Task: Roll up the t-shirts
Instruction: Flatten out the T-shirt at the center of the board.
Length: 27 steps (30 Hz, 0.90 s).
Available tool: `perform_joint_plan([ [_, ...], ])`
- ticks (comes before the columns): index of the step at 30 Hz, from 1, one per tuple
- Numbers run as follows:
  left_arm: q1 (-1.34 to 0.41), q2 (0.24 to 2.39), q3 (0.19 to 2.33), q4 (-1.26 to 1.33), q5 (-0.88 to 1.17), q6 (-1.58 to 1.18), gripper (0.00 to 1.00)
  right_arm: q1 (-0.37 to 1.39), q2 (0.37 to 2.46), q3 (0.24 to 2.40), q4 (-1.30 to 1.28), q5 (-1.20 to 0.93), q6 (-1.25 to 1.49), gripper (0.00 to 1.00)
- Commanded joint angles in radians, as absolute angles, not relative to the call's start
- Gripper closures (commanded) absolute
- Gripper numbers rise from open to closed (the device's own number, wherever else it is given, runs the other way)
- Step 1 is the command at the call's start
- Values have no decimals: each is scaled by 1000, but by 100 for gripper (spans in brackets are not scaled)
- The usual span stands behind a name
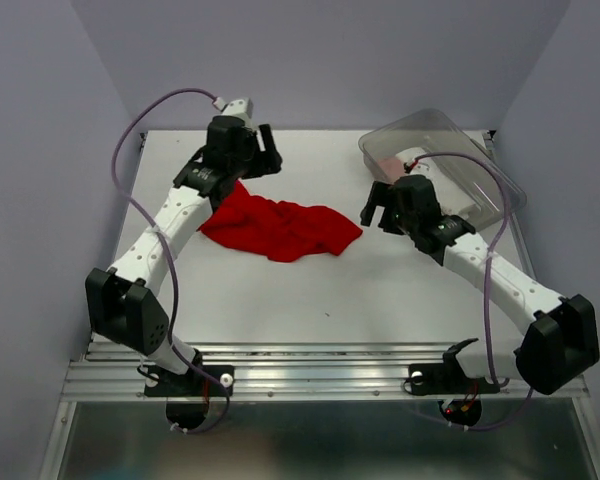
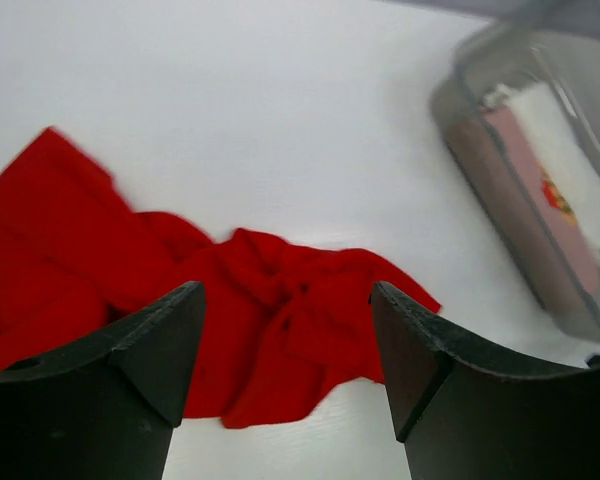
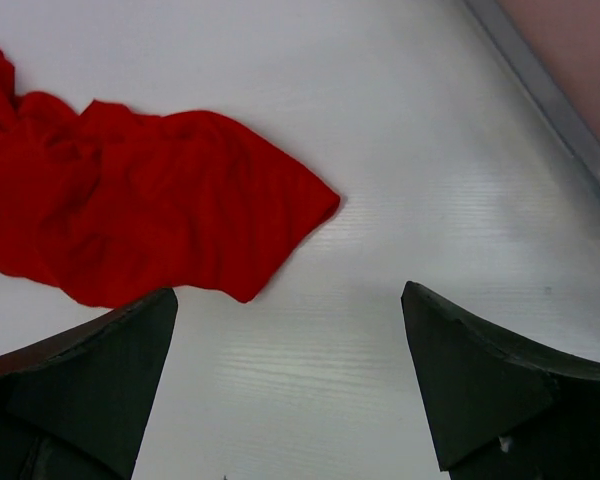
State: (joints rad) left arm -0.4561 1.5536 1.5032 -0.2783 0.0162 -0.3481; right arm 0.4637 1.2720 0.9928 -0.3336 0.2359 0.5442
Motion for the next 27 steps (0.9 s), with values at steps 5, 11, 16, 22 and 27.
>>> perform_joint_plan([
  [5, -307, 1535, 1312, -360, -9, -442, 25, 693, 1513, 1195, -388, 277, 387, 0],
  [11, -345, 1516, 1140, -213, 187, -526, 27, 738, 1678, 1279, -390, 239, 354, 5],
  [16, -382, 1597, 1098, -131, 252, -522, 28, 738, 1791, 1327, -381, 213, 342, 14],
  [22, -396, 1666, 1109, -112, 207, -512, 35, 729, 1851, 1356, -365, 219, 367, 32],
  [27, -396, 1687, 1111, -92, 219, -502, 39, 719, 1865, 1356, -350, 235, 387, 56],
])
